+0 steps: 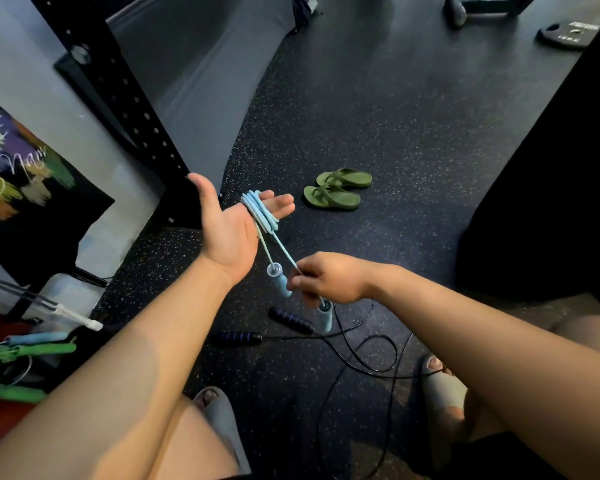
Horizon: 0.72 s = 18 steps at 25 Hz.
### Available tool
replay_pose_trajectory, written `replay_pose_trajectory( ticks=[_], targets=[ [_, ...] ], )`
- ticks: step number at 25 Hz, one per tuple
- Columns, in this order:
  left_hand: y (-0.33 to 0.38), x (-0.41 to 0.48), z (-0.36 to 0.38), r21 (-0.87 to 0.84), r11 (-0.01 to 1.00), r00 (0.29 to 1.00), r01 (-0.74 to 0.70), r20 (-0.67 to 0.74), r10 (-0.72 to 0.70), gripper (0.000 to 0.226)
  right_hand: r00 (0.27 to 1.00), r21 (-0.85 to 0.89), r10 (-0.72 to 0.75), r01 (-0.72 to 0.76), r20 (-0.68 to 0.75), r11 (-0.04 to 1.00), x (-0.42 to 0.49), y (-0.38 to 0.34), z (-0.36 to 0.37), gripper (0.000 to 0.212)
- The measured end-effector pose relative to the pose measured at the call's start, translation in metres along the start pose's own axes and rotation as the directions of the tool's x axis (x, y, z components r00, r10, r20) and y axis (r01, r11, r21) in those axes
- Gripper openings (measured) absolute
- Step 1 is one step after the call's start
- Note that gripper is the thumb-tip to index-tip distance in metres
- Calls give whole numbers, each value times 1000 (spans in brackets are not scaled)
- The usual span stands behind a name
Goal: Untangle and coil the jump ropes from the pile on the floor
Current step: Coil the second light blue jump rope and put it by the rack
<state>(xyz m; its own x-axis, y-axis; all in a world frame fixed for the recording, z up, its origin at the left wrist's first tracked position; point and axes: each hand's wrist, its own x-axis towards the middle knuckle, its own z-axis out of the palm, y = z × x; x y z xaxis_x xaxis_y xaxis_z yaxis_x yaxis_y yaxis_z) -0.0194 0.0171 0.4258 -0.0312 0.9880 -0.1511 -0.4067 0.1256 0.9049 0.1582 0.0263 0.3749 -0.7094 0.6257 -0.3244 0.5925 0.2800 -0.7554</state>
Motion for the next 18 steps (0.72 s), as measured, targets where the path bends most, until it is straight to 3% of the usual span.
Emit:
replay_pose_trajectory(
  ticks=[4, 8, 10, 12, 15, 18],
  targets=[
    [-14, 10, -4, 443, 891, 990, 95, -133, -39, 107, 990, -136, -120, 110, -68, 985, -10, -24, -12, 25],
    [-24, 17, -13, 584, 755, 952, 298, -122, -282, 127, 948, -325, -247, 172, -203, 930, -15, -30, -23, 30],
    [-27, 16, -15, 668, 662, 916, 340, -74, -395, 136, 936, -287, -243, 167, -255, 943, -17, -26, -33, 25],
    [-28, 11, -11, 690, 645, 886, 329, 11, -464, 128, 935, -215, -213, 154, -285, 964, -16, -20, -40, 20],
    [-25, 2, 0, 675, 672, 853, 304, 121, -507, 109, 914, 17, -169, 188, -368, 982, -14, -7, -43, 19],
    [-21, -3, 4, 572, 735, 819, 364, 180, -546, 105, 893, 209, -112, 221, -436, 952, -7, 9, -37, 25]
  ],
)
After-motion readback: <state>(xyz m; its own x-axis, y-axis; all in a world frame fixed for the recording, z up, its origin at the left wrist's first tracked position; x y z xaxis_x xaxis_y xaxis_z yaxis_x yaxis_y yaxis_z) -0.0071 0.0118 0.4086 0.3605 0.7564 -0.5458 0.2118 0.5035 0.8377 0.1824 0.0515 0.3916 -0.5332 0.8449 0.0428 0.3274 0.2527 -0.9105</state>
